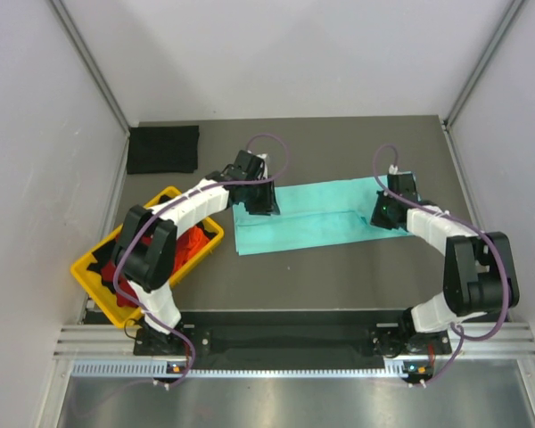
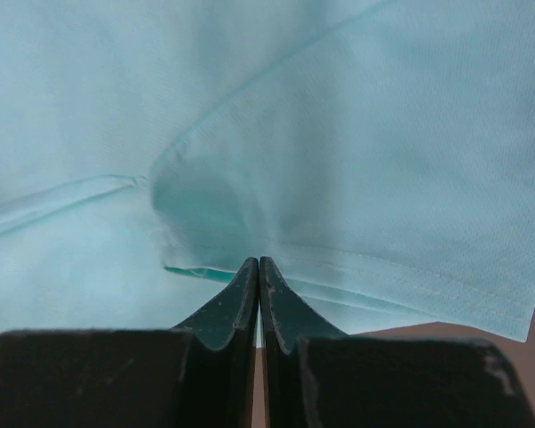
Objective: Fold and stack the t-shirts
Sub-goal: Fold the tshirt
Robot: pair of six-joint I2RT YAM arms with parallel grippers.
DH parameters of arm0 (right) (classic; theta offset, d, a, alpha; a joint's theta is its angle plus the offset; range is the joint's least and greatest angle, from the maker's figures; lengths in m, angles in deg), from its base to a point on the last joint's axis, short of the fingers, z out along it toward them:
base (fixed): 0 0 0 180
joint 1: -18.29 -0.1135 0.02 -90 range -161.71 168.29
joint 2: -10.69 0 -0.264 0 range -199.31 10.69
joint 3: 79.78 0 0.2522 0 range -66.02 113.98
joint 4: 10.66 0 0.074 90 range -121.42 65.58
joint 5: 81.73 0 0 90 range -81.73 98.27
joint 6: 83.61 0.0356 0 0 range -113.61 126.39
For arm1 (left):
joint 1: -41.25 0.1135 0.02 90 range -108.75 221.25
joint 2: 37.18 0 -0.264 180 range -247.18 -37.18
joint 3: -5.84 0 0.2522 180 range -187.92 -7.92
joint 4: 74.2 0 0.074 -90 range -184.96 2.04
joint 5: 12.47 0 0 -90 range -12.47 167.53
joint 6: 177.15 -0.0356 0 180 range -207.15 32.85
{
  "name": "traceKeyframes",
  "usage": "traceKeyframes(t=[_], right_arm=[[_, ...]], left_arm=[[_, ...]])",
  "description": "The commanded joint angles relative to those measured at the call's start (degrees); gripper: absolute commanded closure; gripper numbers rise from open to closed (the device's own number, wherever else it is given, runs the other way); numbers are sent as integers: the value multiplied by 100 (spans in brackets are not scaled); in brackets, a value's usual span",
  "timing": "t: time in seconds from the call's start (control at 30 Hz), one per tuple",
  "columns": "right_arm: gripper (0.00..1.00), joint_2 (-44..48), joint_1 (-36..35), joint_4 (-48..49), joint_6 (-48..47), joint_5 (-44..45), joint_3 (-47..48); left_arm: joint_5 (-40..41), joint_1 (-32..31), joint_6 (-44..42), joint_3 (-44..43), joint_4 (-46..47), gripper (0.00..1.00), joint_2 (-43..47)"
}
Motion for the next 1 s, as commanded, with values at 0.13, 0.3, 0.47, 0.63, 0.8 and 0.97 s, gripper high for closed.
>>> traceKeyframes(t=[0.13,0.3,0.47,0.63,0.8,0.97], right_arm=[[98,173,-149,7,100,25,664],[98,-90,-325,192,188,-89,752],[98,-310,-492,585,373,-194,402],[98,-600,-527,719,390,-72,251],[98,-574,-536,658,294,16,304],[93,-76,-536,368,267,113,471]], left_arm=[[647,40,-264,-406,-332,62,-158],[939,216,-246,-811,-754,62,-650],[1106,409,-229,-926,-895,62,-914],[1229,550,-238,-829,-930,62,-1054],[1580,585,-246,-864,-1053,62,-1178],[1747,594,-255,-873,-1203,63,-1117]])
